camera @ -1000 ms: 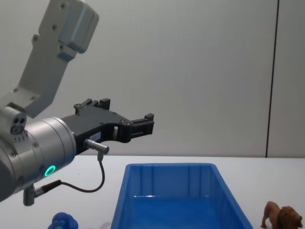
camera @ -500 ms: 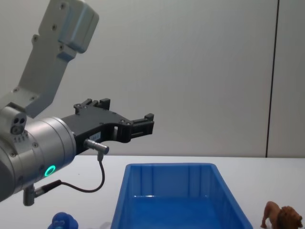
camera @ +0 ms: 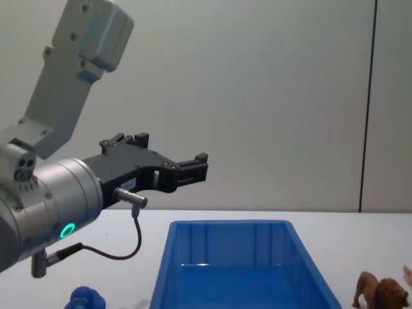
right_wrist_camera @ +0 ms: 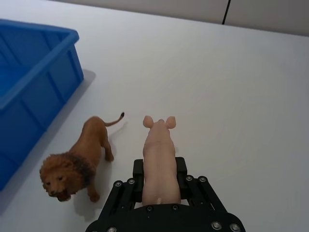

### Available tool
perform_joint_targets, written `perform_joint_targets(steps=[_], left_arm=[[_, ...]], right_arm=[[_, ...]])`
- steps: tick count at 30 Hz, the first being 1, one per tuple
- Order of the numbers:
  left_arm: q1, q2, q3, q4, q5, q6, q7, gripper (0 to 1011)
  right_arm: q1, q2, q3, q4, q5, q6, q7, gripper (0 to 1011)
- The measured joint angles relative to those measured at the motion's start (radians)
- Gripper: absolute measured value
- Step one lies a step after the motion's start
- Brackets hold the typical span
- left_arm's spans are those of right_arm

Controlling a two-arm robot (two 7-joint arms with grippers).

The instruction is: Pick up the two dolls from the table and place them into the box.

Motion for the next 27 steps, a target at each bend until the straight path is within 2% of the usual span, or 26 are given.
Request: perform_joint_targets(steps=[9, 18, 27], left_arm=[[0.000, 0.000, 0.000, 0.000, 0.000, 0.000, 0.000, 1002], [0.000, 0.000, 0.000, 0.000, 0.000, 0.000, 0.000, 1002], [0.000, 0.000, 0.000, 0.000, 0.000, 0.000, 0.000, 1002]], right_arm=[[0.001, -0.001, 0.008, -0.037, 0.019, -0.042, -0.004, 371], [0.018, -0.008, 0.010, -0.113, 0.031, -0.076, 0.017, 369], [0.056, -0.038, -0.020, -0.178, 0.007, -0.065, 0.075, 371]])
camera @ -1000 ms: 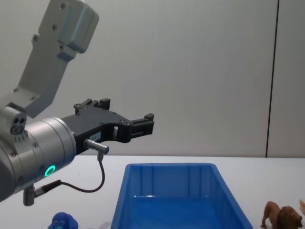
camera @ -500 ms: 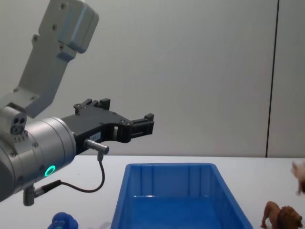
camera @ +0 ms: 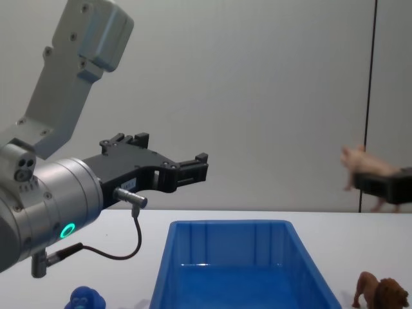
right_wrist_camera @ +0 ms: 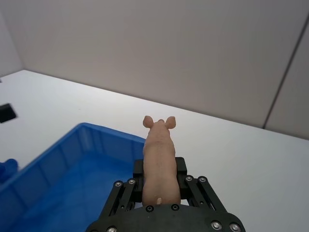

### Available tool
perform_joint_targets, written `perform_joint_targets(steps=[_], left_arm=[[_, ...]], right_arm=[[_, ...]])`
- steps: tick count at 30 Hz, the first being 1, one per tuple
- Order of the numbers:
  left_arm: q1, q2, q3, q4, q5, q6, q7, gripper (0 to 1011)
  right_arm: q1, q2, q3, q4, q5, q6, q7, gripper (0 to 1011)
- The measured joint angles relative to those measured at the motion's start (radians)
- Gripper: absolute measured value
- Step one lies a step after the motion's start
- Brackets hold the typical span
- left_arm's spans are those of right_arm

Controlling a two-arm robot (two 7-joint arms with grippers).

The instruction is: Pick up the two dolls from the table and place them into the box.

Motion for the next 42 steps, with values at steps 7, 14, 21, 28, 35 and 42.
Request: perform_joint_targets(steps=[7, 14, 21, 28, 35, 42], left_arm=[[0.000, 0.000, 0.000, 0.000, 0.000, 0.000, 0.000, 1002], [0.000, 0.000, 0.000, 0.000, 0.000, 0.000, 0.000, 1002], [0.000, 0.000, 0.000, 0.000, 0.000, 0.000, 0.000, 1002], [0.000, 0.000, 0.000, 0.000, 0.000, 0.000, 0.000, 1002], [0.000, 0.000, 0.000, 0.000, 0.000, 0.000, 0.000, 1002], [0.000, 0.000, 0.000, 0.000, 0.000, 0.000, 0.000, 1002]], right_arm=[[0.028, -0.043, -0.051, -0.020, -0.067, 0.037, 0.040, 371], [0.043, -0.082, -0.101, -0.020, -0.141, 0.069, 0.062, 371], [0.059, -0.118, -0.144, 0.008, -0.203, 0.100, 0.073, 373], [0.069, -0.140, -0.166, 0.038, -0.243, 0.116, 0.072, 590], [0.074, -0.148, -0.172, 0.052, -0.254, 0.114, 0.063, 788], [0.069, -0.135, -0.155, 0.044, -0.234, 0.091, 0.045, 987]])
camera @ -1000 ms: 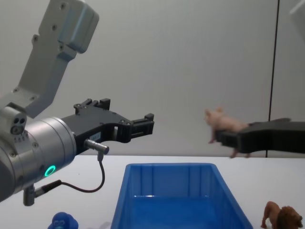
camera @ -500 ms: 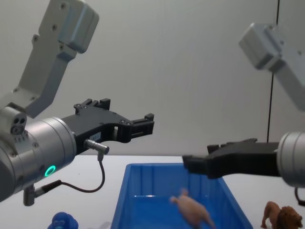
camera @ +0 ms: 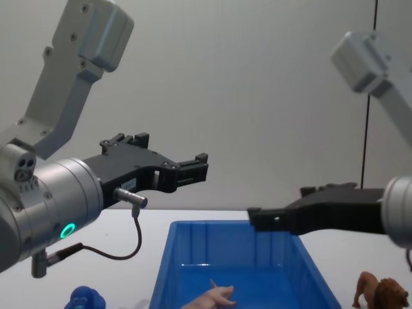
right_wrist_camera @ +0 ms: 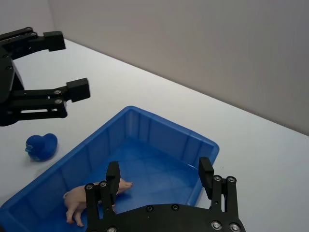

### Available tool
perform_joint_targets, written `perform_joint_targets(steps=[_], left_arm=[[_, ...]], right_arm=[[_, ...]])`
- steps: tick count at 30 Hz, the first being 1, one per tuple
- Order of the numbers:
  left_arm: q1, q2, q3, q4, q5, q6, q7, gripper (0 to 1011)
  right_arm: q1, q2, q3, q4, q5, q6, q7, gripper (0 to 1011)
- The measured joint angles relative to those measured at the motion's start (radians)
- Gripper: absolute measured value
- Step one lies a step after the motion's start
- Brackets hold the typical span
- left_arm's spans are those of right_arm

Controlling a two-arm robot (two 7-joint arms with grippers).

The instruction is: Pick up the two dolls from the table and place them into the box.

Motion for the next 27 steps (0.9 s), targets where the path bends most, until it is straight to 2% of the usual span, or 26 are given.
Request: perform_joint_targets(steps=[5, 18, 27], left_arm=[[0.000, 0.000, 0.000, 0.000, 0.000, 0.000, 0.000, 1002], [0.000, 0.000, 0.000, 0.000, 0.000, 0.000, 0.000, 1002], [0.000, 0.000, 0.000, 0.000, 0.000, 0.000, 0.000, 1002]], right_arm=[[-0.011, 0.022, 0.021, -0.016, 0.028, -0.010, -0.009, 1001], [-0.081, 0.114, 0.087, -0.071, 0.117, 0.000, -0.020, 1001], [-0.126, 0.162, 0.112, -0.083, 0.145, 0.012, -0.021, 1001]])
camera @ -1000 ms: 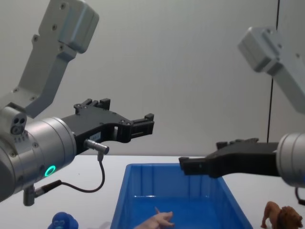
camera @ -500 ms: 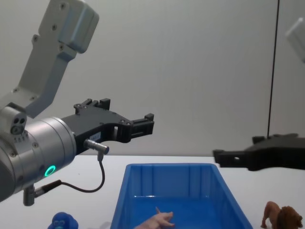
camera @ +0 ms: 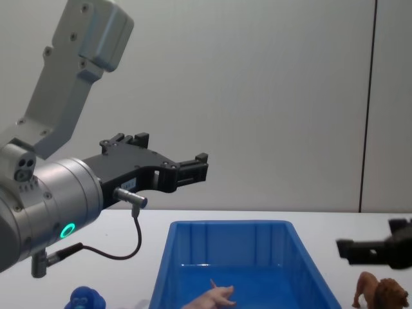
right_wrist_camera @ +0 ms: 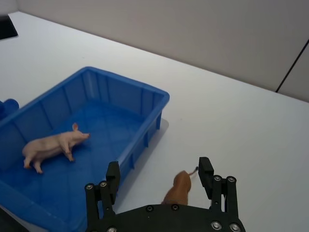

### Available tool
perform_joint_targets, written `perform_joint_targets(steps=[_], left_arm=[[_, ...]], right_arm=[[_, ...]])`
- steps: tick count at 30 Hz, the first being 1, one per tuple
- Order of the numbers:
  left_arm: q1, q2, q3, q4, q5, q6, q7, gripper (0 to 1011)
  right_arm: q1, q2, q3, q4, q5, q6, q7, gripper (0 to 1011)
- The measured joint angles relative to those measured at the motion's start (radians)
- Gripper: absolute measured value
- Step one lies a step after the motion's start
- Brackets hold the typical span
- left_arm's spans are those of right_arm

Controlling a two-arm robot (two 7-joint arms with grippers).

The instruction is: Pick up the two dolls from the table and place them into the box.

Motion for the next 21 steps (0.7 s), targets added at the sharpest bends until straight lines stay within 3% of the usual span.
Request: perform_joint_targets(steps=[10, 21], left_arm=[[0.000, 0.000, 0.000, 0.000, 0.000, 0.000, 0.000, 1002], [0.000, 0.000, 0.000, 0.000, 0.000, 0.000, 0.000, 1002]], right_arm=[[-0.035, 0.034, 0.010, 0.022, -0.005, 0.004, 0.009, 1001], [-0.049, 0.038, 0.003, 0.062, -0.031, -0.006, 0.013, 1001]])
